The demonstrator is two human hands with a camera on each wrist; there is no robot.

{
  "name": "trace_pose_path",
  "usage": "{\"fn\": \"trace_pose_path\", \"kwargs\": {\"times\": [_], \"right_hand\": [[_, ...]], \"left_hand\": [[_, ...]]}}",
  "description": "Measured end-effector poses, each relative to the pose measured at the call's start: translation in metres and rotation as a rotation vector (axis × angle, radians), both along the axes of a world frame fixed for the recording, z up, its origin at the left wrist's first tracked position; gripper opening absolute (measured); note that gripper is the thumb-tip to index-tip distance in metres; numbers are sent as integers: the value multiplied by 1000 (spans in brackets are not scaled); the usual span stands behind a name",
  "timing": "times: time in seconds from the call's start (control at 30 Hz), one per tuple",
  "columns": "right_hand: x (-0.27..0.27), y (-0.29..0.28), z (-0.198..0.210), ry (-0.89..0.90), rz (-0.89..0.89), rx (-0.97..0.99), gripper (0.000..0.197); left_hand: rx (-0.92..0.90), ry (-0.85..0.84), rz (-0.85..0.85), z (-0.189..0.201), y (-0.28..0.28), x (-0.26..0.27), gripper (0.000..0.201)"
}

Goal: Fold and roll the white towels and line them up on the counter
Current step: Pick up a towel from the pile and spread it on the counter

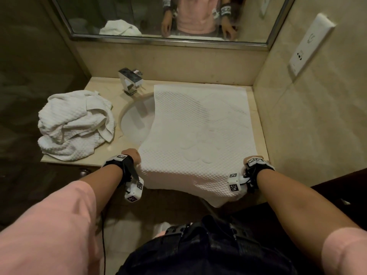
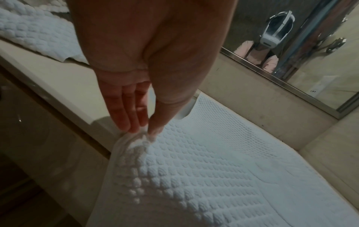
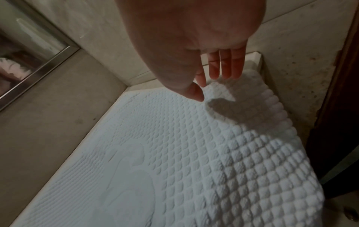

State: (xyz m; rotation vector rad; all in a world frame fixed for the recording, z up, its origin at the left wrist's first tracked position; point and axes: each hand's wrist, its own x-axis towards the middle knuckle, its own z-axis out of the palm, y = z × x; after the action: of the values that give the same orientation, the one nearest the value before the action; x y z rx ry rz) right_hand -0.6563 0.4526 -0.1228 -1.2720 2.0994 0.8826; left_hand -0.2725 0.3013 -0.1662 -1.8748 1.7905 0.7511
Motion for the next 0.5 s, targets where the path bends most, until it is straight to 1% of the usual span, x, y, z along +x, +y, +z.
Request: {"fn": "trace_pose_path", "kwargs": {"times": [0.07,0.13,0.2,0.27,0.3,0.4,0.43,0.47,0.5], "right_hand": [[-2,-3,-5,-14,30,-18,9],[-1,-3,0,-10,63,-51,4],[-3,-3,1,-10,76,-78,9],[-4,-7,-4,-21,40,-67,20],[-5,-10,-4,-31,35,-65,22],[-5,-17,-7,-70,-77,-76,15],[-7,-20,-12,-84,-87,-66,14],[-10,-24,-21,-91,-108,-98,14],[-16,-29,-33,-97,-190,-130,19]], "left_hand": [[3,67,27,1,5,-4,21],[56,98,53,-3,5,-5,26],[101,111,42,1,6,-8,35],[149,160,70,6,6,-12,41],[170,190,99,8,6,-13,44],[203,258,211,17,1,-13,47],[231,313,274,20,-1,-12,47],[259,380,334,25,-2,-12,47],[280,437,385,28,-5,-11,46]]}}
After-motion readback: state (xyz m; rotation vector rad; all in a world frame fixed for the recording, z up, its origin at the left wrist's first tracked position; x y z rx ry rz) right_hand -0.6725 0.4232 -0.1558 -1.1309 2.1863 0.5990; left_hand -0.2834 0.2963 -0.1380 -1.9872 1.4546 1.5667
